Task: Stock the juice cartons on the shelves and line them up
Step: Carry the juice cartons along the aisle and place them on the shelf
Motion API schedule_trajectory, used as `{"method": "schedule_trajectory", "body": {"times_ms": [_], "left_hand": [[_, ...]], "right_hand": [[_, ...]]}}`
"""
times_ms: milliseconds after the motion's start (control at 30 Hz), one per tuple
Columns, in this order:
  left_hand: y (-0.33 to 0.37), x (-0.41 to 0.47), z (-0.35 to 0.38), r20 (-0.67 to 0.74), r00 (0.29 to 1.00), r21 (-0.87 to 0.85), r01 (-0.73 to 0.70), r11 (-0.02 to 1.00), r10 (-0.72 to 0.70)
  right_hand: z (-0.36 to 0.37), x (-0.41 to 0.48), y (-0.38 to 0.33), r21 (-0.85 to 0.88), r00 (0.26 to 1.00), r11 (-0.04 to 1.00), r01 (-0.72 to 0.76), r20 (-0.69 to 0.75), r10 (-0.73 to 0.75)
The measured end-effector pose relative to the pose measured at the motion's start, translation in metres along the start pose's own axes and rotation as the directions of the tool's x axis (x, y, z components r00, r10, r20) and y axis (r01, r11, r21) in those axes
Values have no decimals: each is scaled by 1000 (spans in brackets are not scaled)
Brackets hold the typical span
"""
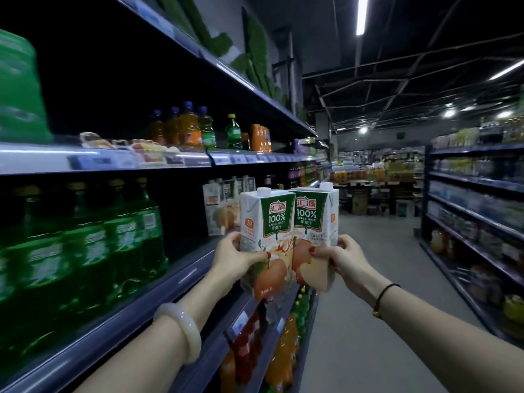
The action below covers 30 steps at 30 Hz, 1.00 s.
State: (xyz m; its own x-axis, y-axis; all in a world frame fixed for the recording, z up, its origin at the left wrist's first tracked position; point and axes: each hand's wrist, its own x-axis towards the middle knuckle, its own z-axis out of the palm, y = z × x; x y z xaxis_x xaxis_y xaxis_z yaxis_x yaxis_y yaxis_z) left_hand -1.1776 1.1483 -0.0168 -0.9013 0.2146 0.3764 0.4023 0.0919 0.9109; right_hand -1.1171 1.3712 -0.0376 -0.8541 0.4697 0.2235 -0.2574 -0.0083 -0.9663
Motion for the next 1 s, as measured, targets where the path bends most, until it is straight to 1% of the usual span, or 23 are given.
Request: {"method": "schedule_trajectory", "body": {"times_ms": [167, 333, 500, 633, 700, 833, 1000], "left_hand": [[-25, 85, 70, -18, 1000, 5, -4, 1000, 4], [-48, 172, 140, -43, 999, -19, 3, 1000, -4], [-70, 242, 189, -78, 997, -15, 21, 1000, -23], [-90, 297, 204, -122, 992, 8, 28, 1000, -27], [-101, 324, 206, -157, 988, 47, 16, 999, -9], [-126, 380, 205, -218, 976, 96, 13, 995, 8], [-145, 459, 198, -271, 962, 127, 29, 992, 7]], "right_hand": [[-39, 100, 18, 5, 1000, 1000, -5, -1, 5], [-78, 212, 31, -40, 1000, 999, -10, 27, 11], [-100, 313, 46, -88, 996, 996, 6, 86, 2], [-94, 382, 68, -63, 992, 998, 0, 123, 8], [-85, 415, 80, -44, 989, 999, -2, 148, 8], [-59, 481, 101, -21, 978, 1000, 5, 210, 0], [-19, 569, 117, 25, 968, 999, 32, 250, -37]]}}
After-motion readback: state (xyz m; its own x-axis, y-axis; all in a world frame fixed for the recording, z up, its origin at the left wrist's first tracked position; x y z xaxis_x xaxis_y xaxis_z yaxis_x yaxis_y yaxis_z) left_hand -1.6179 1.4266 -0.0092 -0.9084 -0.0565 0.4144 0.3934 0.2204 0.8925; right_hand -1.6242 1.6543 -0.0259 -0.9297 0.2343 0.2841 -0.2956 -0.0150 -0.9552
